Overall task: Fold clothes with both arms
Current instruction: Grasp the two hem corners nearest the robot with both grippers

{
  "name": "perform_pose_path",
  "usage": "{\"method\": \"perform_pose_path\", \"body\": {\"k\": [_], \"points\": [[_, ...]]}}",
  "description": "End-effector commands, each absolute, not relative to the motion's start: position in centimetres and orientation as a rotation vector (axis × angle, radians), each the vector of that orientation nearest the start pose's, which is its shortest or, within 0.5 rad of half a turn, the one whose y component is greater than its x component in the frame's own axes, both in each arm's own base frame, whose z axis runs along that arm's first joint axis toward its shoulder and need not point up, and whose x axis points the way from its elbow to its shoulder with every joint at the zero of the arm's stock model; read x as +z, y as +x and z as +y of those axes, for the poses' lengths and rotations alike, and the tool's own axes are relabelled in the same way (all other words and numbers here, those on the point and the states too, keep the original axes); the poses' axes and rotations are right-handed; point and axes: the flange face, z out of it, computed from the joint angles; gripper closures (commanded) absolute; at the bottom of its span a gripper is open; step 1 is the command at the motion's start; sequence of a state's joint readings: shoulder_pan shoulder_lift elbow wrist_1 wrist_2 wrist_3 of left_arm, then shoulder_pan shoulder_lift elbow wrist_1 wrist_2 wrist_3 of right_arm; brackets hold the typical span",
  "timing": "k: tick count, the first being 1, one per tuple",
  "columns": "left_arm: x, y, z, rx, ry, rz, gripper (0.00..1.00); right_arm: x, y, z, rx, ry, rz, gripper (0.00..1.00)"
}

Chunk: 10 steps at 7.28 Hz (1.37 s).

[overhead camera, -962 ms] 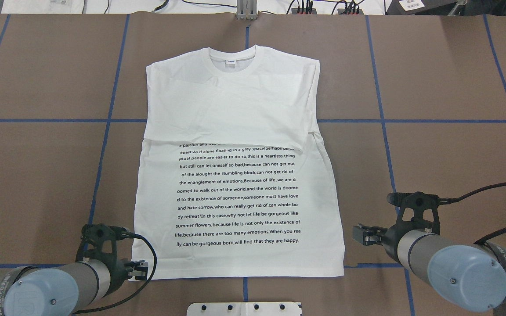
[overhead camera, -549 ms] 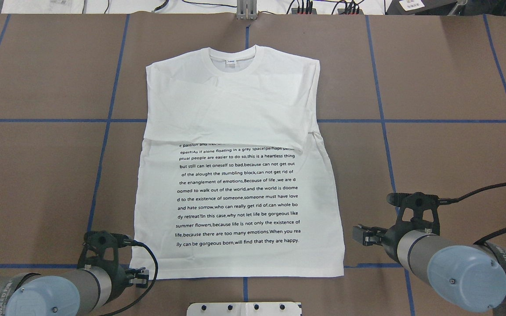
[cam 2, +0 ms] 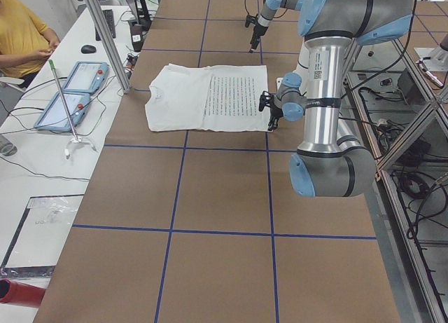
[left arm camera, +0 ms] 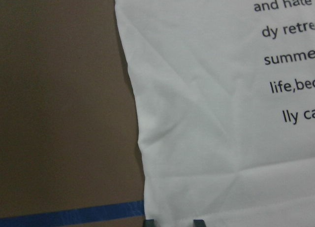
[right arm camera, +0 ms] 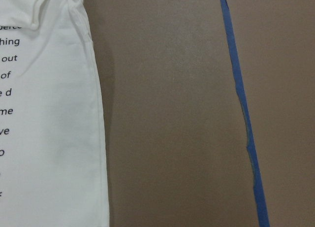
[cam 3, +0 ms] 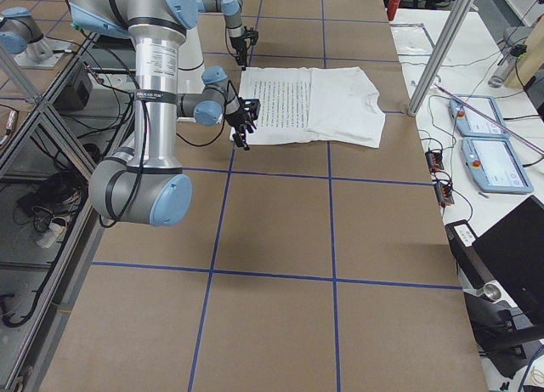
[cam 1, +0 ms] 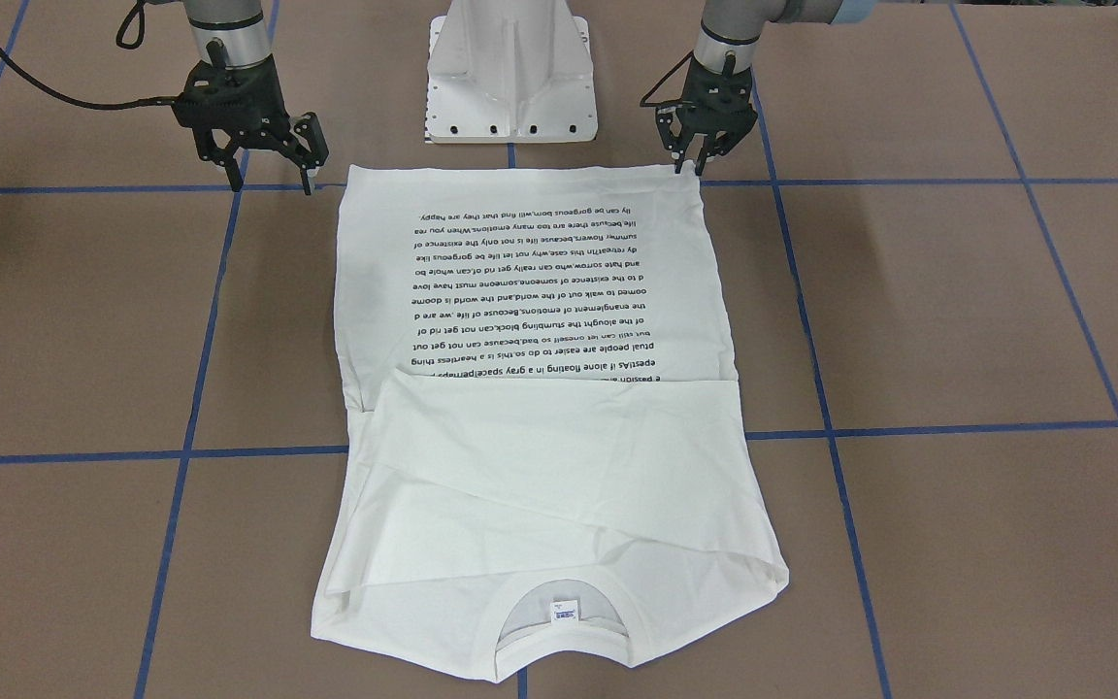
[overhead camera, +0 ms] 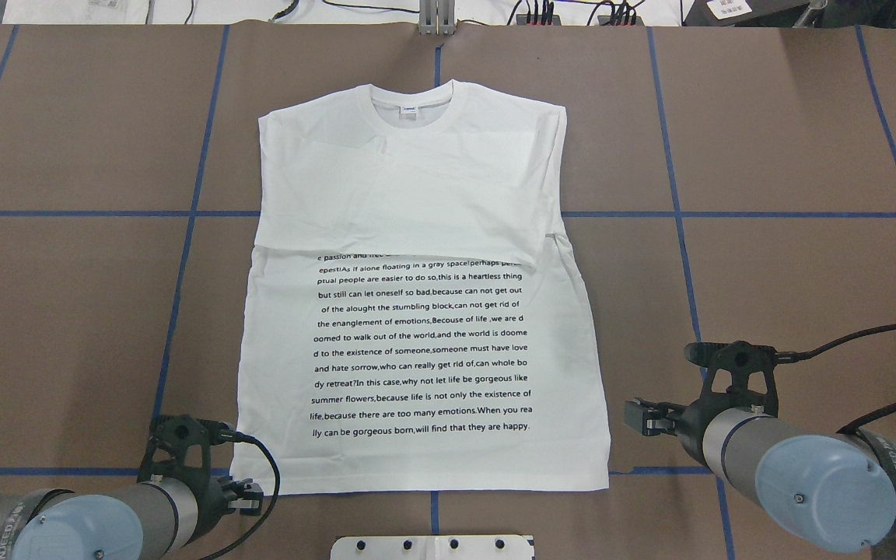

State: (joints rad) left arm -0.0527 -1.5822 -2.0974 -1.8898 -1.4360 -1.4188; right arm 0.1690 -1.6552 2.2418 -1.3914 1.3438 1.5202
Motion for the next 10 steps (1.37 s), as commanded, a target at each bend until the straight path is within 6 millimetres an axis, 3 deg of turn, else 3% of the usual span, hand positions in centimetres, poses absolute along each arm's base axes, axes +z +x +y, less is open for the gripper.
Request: {"method": "perform_pose_path", "body": {"k": [1,4,7,10], "points": [[37.8,47.2,-17.3,0.006,0.211,0.831,1.0,37.0,-39.9,-22.4,0.196,0.296,-0.737,0.0],[36.4,46.9,-17.9,-0.025,0.254,0.854,1.0,36.6,-40.8,-21.1,0.215,0.323,-0.752,0.0],[32.2,44.8,-18.4,-0.038,0.263,0.943,1.0,35.8,-42.3,-19.0,0.235,0.336,-0.783,0.0],[31.4,45.0,-18.6,-0.05,0.271,0.962,1.0,36.2,-44.6,-17.3,0.243,0.322,-0.788,0.01]]}}
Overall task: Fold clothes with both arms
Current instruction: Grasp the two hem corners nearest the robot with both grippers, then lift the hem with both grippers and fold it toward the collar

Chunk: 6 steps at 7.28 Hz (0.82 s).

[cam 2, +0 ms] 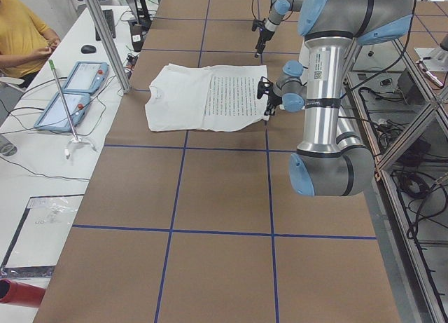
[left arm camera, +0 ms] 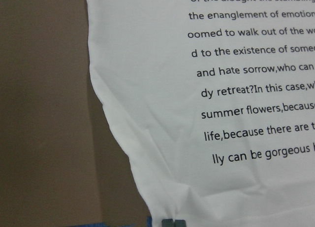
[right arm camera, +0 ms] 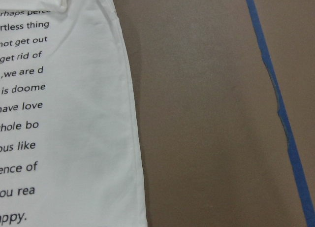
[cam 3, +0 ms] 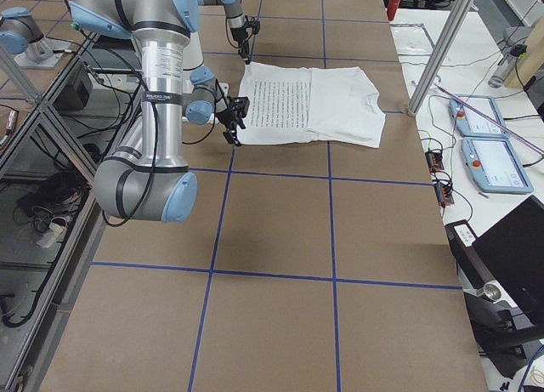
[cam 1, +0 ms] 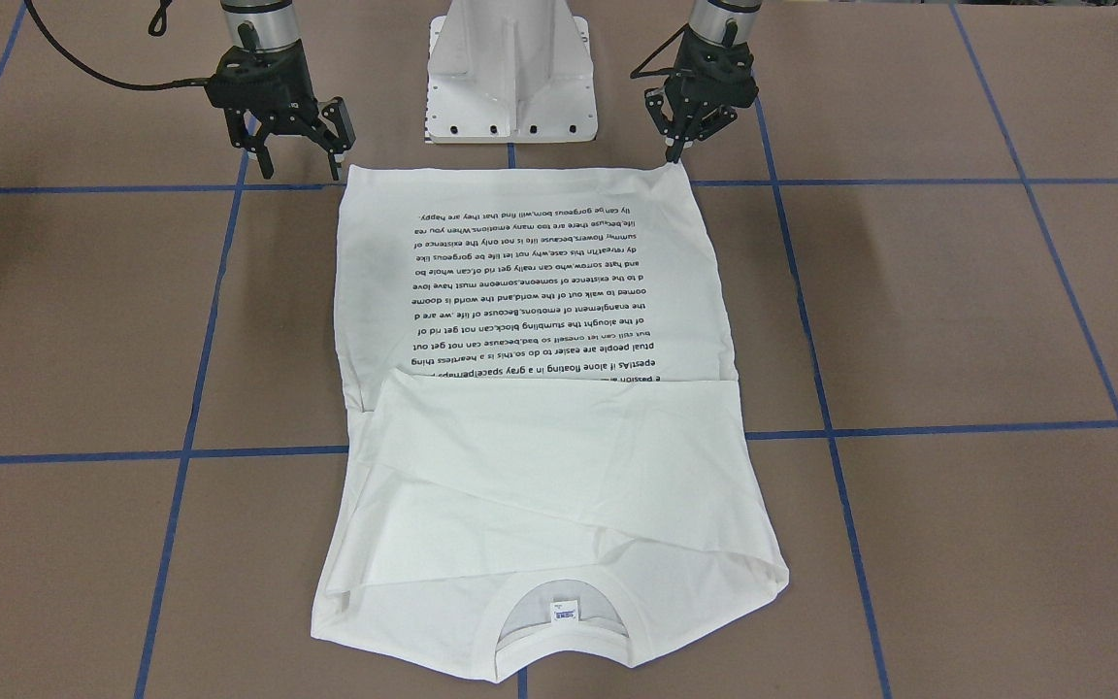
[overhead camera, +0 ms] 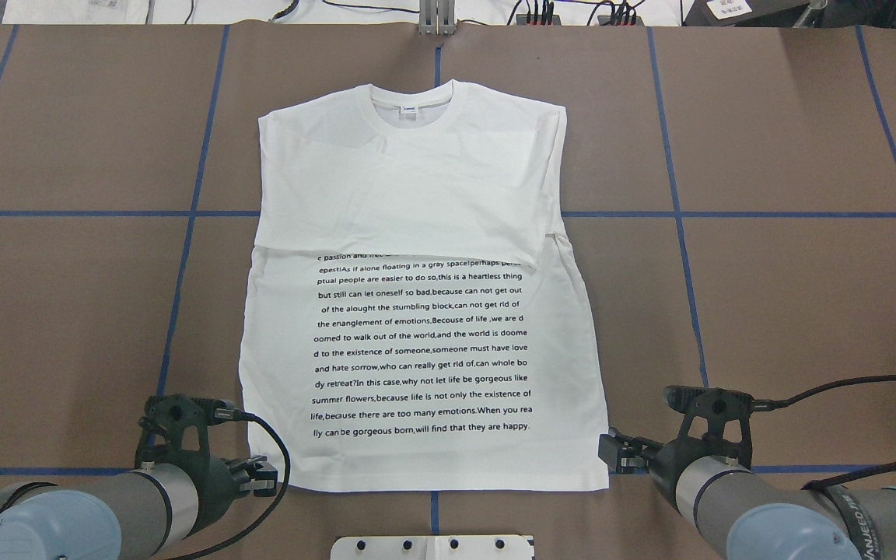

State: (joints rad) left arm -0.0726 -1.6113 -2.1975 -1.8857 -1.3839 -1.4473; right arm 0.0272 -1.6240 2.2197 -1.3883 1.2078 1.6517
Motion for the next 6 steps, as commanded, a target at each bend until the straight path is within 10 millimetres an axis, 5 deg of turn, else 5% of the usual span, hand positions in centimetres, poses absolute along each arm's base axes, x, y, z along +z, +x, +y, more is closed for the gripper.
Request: {"method": "perform_pose_path", "body": {"k": [1,3,6], "points": [[31.0,44.7,-18.9,-0.057,0.276,0.972,1.0,36.1,-46.7,-16.6,0.254,0.332,-0.796,0.13],[30.6,44.6,-19.0,-0.068,0.299,0.978,1.0,35.5,-48.8,-15.5,0.239,0.325,-0.809,0.35],[30.4,44.7,-18.9,-0.067,0.308,0.98,1.0,36.3,-49.3,-13.7,0.203,0.326,-0.79,0.42]]}}
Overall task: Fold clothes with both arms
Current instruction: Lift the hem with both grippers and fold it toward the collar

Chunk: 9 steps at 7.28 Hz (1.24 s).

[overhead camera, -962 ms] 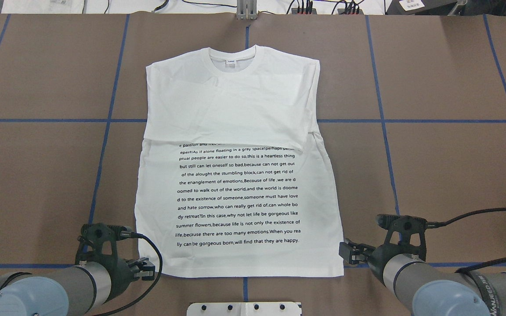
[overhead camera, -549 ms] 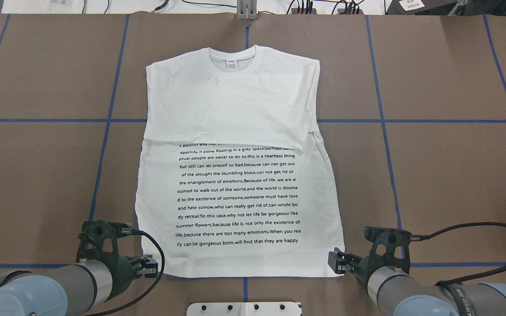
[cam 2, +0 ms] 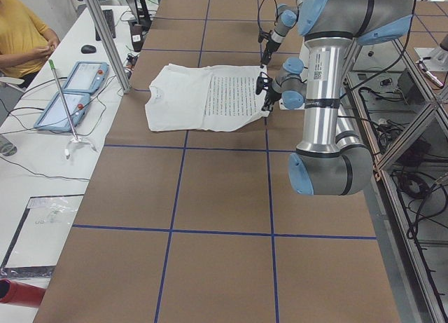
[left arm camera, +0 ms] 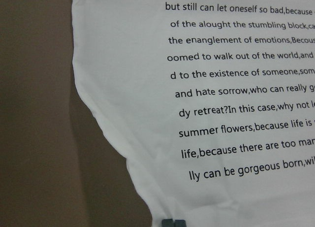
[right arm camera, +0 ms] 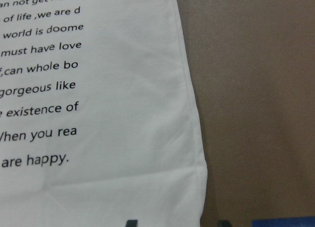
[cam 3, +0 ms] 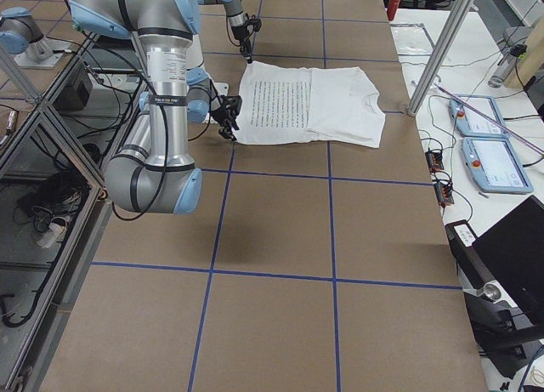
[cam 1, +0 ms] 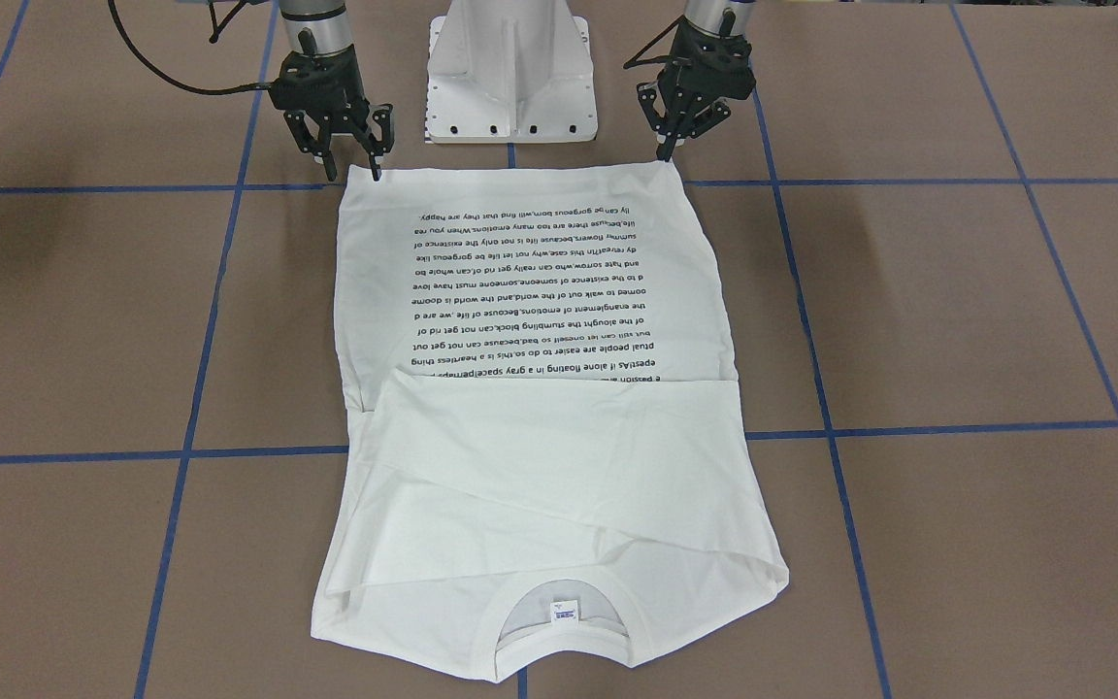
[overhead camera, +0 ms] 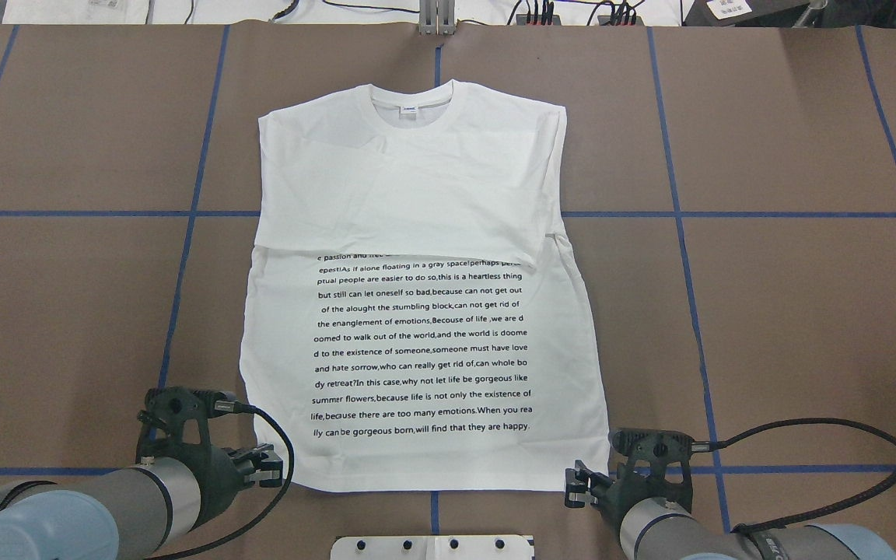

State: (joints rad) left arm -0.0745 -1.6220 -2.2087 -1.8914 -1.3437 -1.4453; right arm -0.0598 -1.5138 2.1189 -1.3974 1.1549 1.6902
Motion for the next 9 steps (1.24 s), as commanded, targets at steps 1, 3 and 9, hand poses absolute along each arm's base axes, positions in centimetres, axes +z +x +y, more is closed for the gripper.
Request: {"method": "perform_pose_path", "body": {"k": [1,3,9], "points": [[30.4,44.7,-19.0,-0.07,0.31,0.98,1.0,36.6,-49.5,-13.3,0.194,0.328,-0.786,0.42],[30.3,44.6,-19.1,-0.075,0.322,0.979,1.0,36.9,-49.6,-13.1,0.192,0.329,-0.779,0.63],[27.7,42.6,-19.2,-0.049,0.339,1.028,1.0,31.0,-42.6,-14.4,0.165,0.224,-0.649,1.0]]}}
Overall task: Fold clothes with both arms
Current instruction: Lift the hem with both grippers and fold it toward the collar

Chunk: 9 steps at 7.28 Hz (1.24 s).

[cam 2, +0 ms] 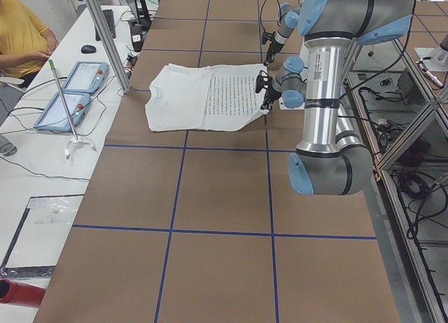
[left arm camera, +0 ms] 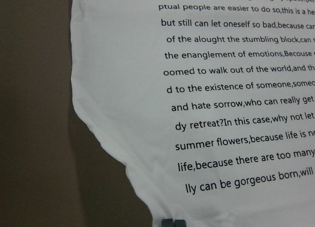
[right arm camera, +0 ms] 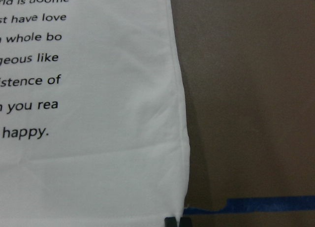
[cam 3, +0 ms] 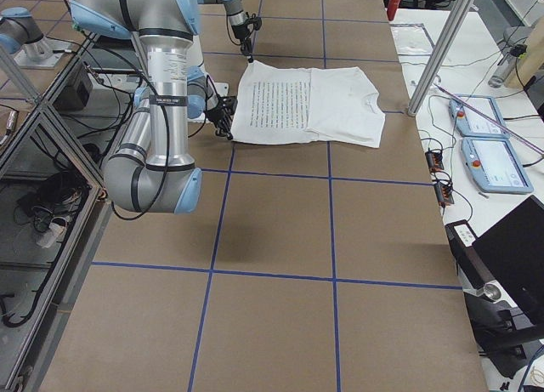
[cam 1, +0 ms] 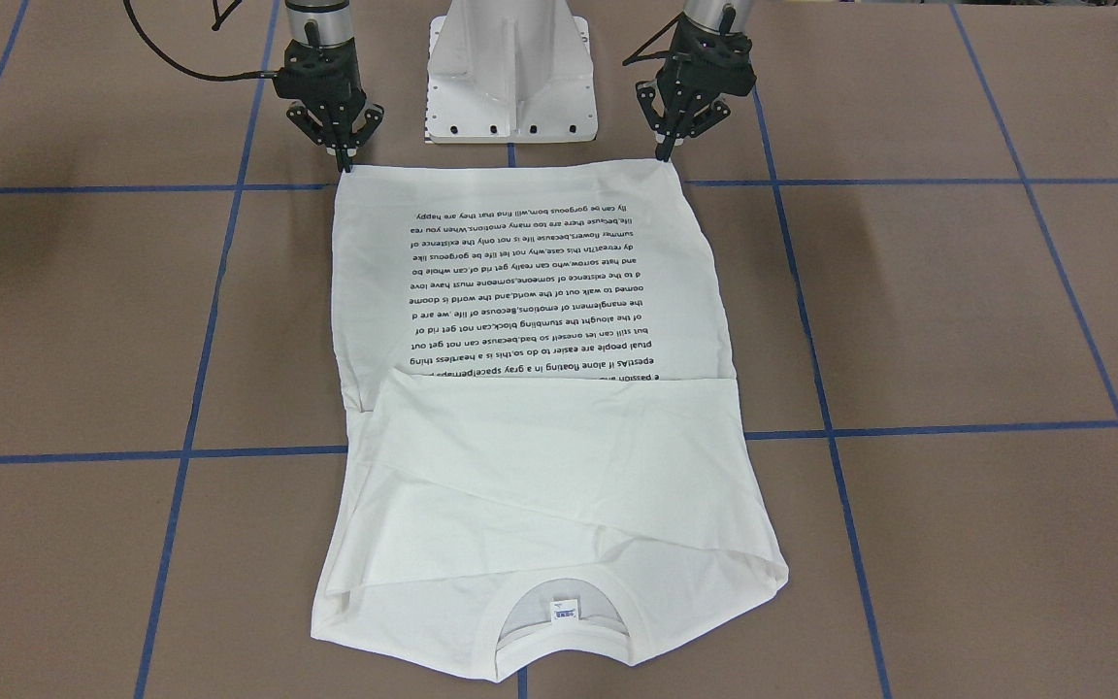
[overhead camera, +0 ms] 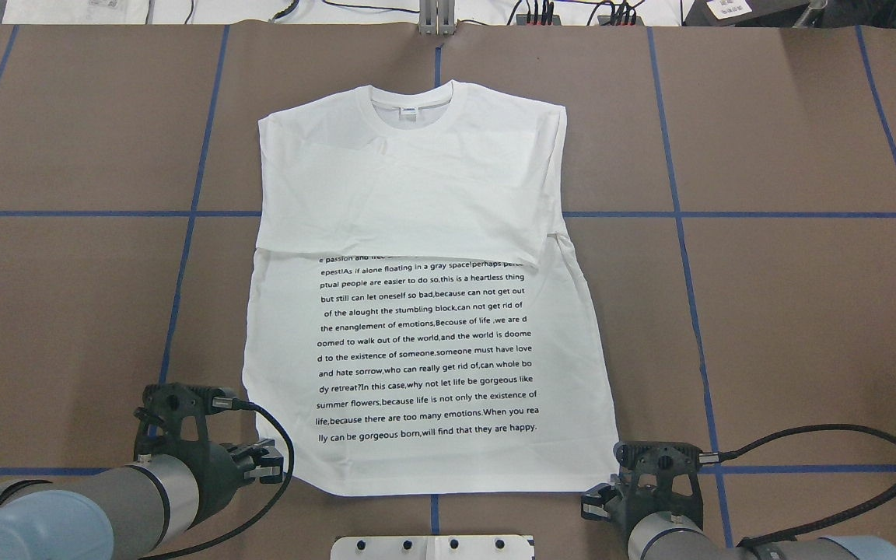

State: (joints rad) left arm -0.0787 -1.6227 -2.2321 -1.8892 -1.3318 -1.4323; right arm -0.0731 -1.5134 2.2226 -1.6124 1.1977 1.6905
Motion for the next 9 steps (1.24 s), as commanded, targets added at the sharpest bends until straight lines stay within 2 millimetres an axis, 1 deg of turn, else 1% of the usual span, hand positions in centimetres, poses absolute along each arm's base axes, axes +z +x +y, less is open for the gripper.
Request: {"method": "perform_pose_path", "body": {"k": [1,2,3,4,5,6,7,8,9], "points": [[25.3,39.7,-19.0,0.011,0.365,1.042,1.0,27.2,-36.7,-13.9,0.139,0.167,-0.611,1.0],[22.2,36.5,-17.8,0.068,0.277,1.062,1.0,24.0,-32.5,-13.7,0.128,0.108,-0.614,1.0],[19.6,32.9,-17.9,0.081,0.23,1.075,1.0,21.3,-32.0,-14.5,0.149,0.062,-0.627,1.0],[17.7,30.6,-19.5,0.074,0.23,1.067,1.0,19.1,-31.6,-15.6,0.173,0.038,-0.637,1.0],[15.6,31.6,-21.2,0.105,0.251,1.055,1.0,18.3,-31.0,-17.1,0.19,0.062,-0.646,1.0],[14.4,33.6,-23.7,0.113,0.302,1.023,1.0,18.2,-30.2,-18.7,0.171,0.102,-0.642,1.0],[14.6,33.8,-26.6,0.095,0.348,0.984,1.0,18.3,-29.2,-21.0,0.194,0.141,-0.626,1.0],[14.6,32.1,-28.9,0.084,0.402,0.96,1.0,18.3,-27.6,-23.4,0.188,0.187,-0.613,1.0],[15.1,32.0,-31.1,0.052,0.419,0.924,1.0,18.3,-27.1,-25.6,0.185,0.226,-0.582,1.0]]}}
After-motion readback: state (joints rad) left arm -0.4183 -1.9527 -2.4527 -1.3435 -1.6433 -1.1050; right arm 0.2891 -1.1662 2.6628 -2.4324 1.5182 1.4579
